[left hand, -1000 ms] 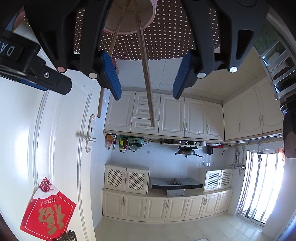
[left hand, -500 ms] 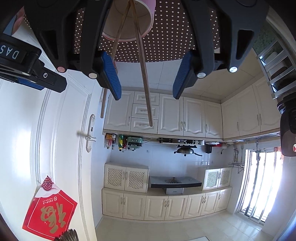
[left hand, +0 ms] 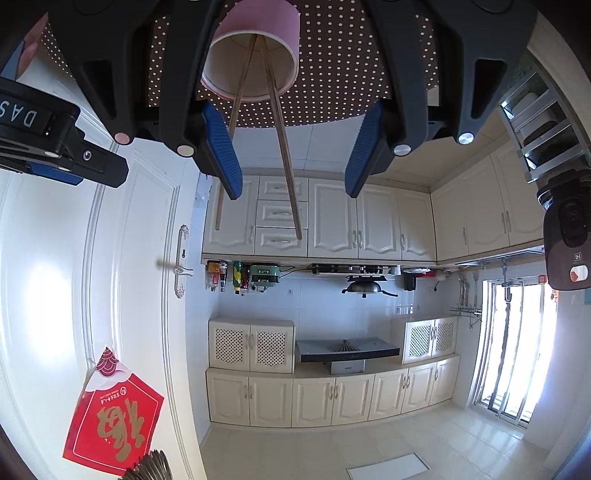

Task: Organize utensils
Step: 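Raise the left gripper away from the cup back toward the pile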

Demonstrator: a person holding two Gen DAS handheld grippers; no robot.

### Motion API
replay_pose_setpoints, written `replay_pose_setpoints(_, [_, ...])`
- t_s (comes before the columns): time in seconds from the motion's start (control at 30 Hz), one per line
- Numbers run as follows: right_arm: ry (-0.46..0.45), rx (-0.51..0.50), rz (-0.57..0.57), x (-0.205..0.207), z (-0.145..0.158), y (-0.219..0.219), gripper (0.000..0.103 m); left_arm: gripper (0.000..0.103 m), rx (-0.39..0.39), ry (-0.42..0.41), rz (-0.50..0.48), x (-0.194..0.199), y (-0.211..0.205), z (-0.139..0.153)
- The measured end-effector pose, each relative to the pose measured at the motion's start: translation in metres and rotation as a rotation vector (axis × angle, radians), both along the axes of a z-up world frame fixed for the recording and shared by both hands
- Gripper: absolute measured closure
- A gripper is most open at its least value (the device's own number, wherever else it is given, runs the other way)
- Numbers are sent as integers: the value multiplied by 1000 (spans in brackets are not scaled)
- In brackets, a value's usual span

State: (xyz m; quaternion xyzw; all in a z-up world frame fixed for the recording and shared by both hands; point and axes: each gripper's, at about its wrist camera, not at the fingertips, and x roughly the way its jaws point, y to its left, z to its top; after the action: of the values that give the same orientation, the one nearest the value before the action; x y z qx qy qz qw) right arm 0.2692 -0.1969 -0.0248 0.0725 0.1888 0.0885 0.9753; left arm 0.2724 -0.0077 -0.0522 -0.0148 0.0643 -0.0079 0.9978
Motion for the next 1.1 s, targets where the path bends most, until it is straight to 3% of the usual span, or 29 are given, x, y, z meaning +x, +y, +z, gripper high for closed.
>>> replay_pose_setpoints(0.5, [-4, 4, 0, -51, -7, -10, 25, 45, 20, 2, 4, -62, -6, -8])
replay_pose_setpoints(0.73, [-17, -7, -6, -74, -16, -19, 13, 45, 20, 12, 20, -92, 2, -19])
replay_pose_setpoints(1.1, [65, -17, -1, -89, -44, -20, 11, 42, 35, 36, 70, -128, 10, -41])
